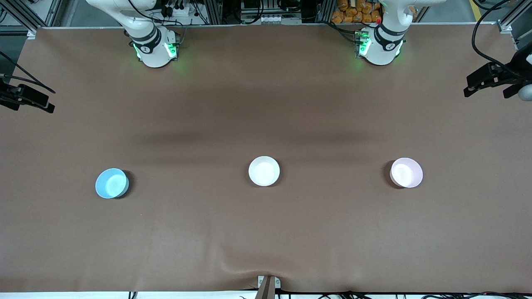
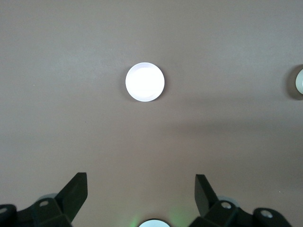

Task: Stack pink and blue bowls on white bowl
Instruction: 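Move the left gripper toward the pink bowl, then grasp the pink bowl with the left gripper while the right gripper grasps the blue bowl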

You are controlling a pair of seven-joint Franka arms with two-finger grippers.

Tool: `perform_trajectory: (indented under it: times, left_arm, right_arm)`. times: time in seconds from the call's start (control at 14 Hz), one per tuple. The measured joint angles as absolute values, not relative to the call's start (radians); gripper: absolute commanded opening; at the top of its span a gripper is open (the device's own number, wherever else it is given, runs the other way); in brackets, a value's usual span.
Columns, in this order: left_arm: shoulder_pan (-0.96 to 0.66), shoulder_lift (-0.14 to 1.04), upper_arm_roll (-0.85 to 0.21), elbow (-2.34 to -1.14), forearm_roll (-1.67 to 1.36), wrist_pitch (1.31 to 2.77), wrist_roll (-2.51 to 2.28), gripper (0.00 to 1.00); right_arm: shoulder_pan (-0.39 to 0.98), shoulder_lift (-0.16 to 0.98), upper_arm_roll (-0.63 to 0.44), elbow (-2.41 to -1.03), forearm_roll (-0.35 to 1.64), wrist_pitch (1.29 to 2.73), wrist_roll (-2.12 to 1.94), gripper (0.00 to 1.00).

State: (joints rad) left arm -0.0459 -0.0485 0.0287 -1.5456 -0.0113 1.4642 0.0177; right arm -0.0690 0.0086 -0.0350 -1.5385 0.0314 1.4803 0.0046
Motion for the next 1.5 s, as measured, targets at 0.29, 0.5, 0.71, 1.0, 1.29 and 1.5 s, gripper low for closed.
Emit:
perform_trajectory:
  times: [0.29, 0.5, 0.71, 1.0, 1.29, 1.5]
  left_arm:
    - [-0.044, -0.048, 0.030, -1.546, -0.011, 1.464, 0.018, 1.00]
    - [-0.038, -0.025, 0.034, -1.546, -0.011, 1.464, 0.018, 1.00]
    - [-0.017, 0.062, 0.043, -1.549, -0.007, 1.494, 0.018, 1.00]
    - [0.016, 0.241, 0.044, -1.577, 0.011, 1.634, 0.045, 1.00]
    - [0.082, 0.318, 0.044, -1.753, 0.012, 1.957, 0.138, 1.00]
    - [0.122, 0.333, 0.044, -1.909, 0.012, 2.132, 0.171, 0.99]
  right_arm:
    - [-0.069, 0.009, -0.035, -1.539, 0.031, 1.480, 0.005, 1.00]
    - [-0.069, 0.009, -0.035, -1.539, 0.031, 1.484, 0.005, 1.00]
    - [-0.069, 0.009, -0.035, -1.540, 0.031, 1.490, 0.005, 1.00]
    - [-0.069, 0.009, -0.035, -1.543, 0.031, 1.492, 0.005, 1.00]
    - [-0.072, 0.034, -0.036, -1.571, 0.031, 1.549, 0.005, 1.00]
    - [-0.101, 0.119, -0.037, -1.568, 0.026, 1.582, 0.004, 1.00]
